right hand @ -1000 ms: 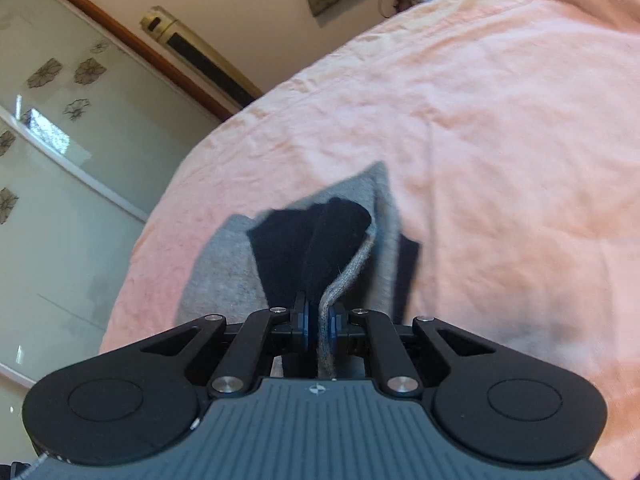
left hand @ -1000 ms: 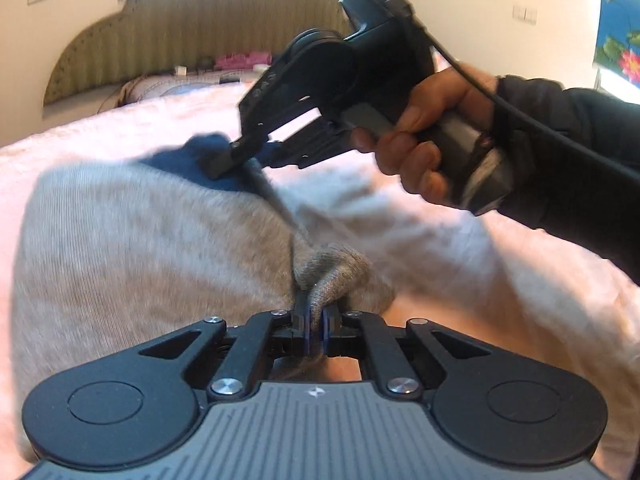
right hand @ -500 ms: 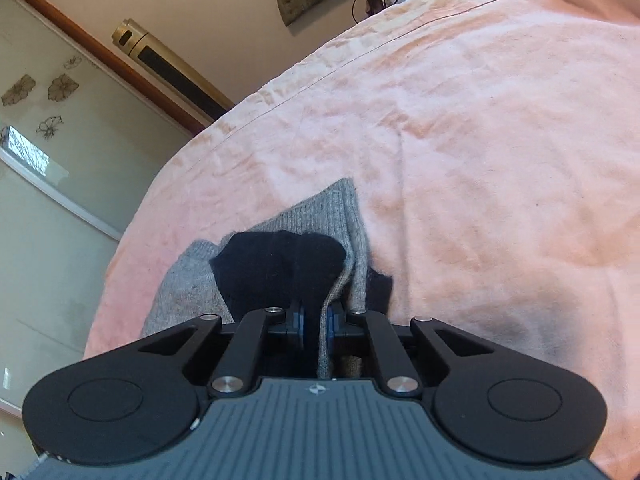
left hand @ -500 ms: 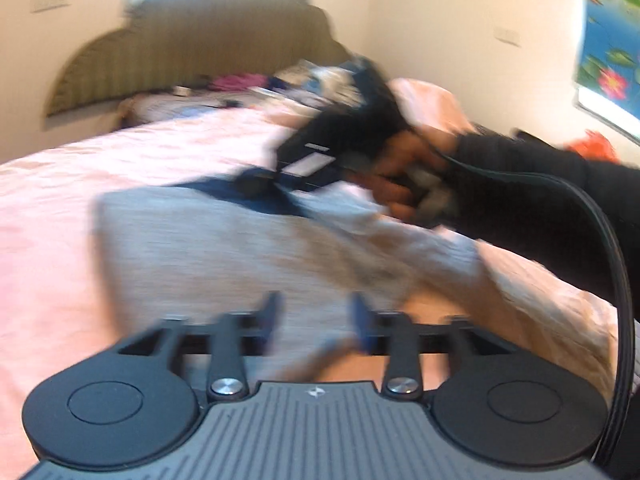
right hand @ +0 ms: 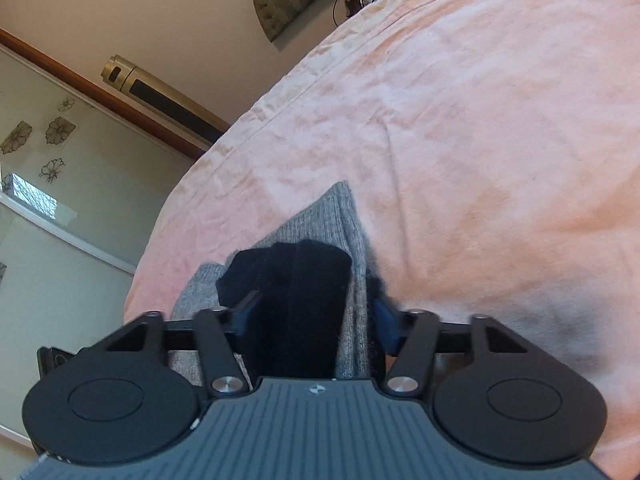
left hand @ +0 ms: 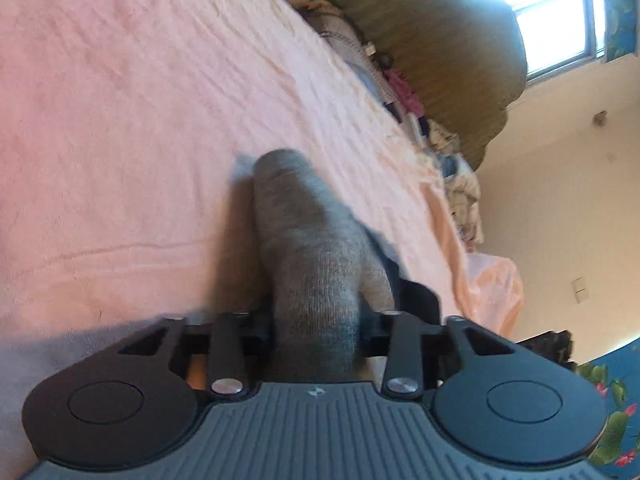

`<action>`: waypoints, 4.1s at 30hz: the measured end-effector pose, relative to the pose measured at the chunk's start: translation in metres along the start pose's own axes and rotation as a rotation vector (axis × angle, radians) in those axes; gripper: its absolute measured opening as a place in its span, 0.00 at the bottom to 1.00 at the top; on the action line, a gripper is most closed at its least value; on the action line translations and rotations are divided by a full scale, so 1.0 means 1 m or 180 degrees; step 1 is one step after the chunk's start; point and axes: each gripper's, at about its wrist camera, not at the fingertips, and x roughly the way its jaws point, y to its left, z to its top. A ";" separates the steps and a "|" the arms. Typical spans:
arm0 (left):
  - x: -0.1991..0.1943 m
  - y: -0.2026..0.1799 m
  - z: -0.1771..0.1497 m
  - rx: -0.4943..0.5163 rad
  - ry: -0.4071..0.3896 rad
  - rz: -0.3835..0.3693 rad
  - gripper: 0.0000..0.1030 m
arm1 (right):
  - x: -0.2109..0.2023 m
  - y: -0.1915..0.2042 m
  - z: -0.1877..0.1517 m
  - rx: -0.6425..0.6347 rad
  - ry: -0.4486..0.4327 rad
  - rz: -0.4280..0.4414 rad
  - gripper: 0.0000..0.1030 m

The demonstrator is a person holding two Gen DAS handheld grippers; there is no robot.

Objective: Fold small clothes

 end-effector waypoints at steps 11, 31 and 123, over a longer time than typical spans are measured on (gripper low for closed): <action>-0.063 -0.027 0.056 0.0799 -0.0509 0.0365 0.28 | 0.022 0.058 0.011 0.0019 -0.0374 0.0531 0.26; -0.141 0.030 -0.062 0.0589 -0.0131 0.0139 0.09 | -0.023 0.065 -0.119 -0.0468 0.0323 0.0390 0.21; -0.200 -0.024 -0.091 0.1949 -0.0700 0.0416 0.73 | -0.074 0.097 -0.100 -0.0583 -0.0116 0.0458 0.64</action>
